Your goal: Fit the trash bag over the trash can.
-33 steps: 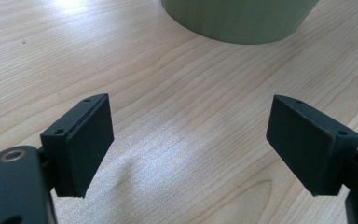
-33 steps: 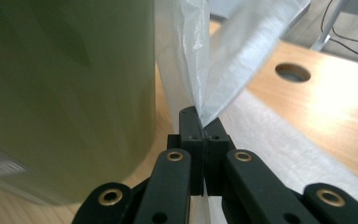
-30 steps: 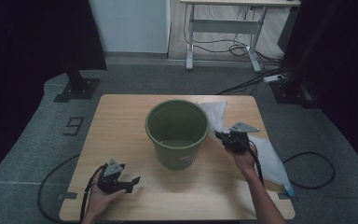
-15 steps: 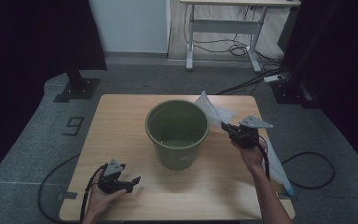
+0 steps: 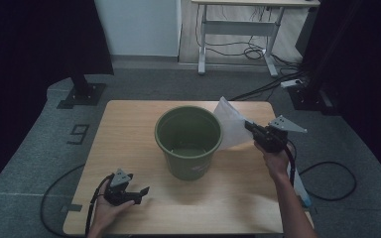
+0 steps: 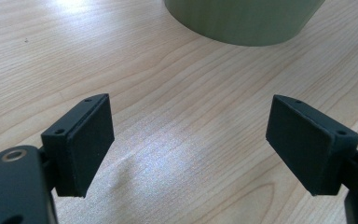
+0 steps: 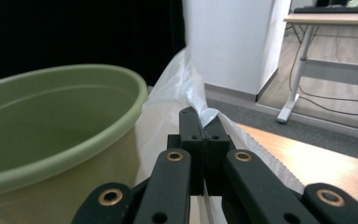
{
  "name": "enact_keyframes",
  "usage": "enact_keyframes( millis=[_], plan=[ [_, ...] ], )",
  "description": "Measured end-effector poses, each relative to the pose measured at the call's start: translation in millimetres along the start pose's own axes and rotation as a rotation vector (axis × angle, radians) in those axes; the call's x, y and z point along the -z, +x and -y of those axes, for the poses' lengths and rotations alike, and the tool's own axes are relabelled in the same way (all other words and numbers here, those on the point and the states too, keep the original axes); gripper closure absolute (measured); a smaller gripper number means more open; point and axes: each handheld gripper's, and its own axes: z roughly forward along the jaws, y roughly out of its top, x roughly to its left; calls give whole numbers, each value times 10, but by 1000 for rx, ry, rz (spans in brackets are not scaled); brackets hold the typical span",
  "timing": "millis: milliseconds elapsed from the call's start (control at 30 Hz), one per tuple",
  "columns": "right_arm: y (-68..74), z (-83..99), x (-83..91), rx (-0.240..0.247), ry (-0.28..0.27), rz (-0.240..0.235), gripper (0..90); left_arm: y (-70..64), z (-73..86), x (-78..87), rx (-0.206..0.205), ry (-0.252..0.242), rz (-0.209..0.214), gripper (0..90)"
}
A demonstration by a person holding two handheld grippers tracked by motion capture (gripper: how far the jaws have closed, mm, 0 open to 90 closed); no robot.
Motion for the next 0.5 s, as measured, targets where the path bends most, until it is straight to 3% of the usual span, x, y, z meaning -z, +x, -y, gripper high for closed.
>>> enact_keyframes(
  millis=[500],
  plan=[
    [-70, -410, 168, -21, -114, 67, 888, 6, 2, 17, 9, -7, -3, 148]
  ],
)
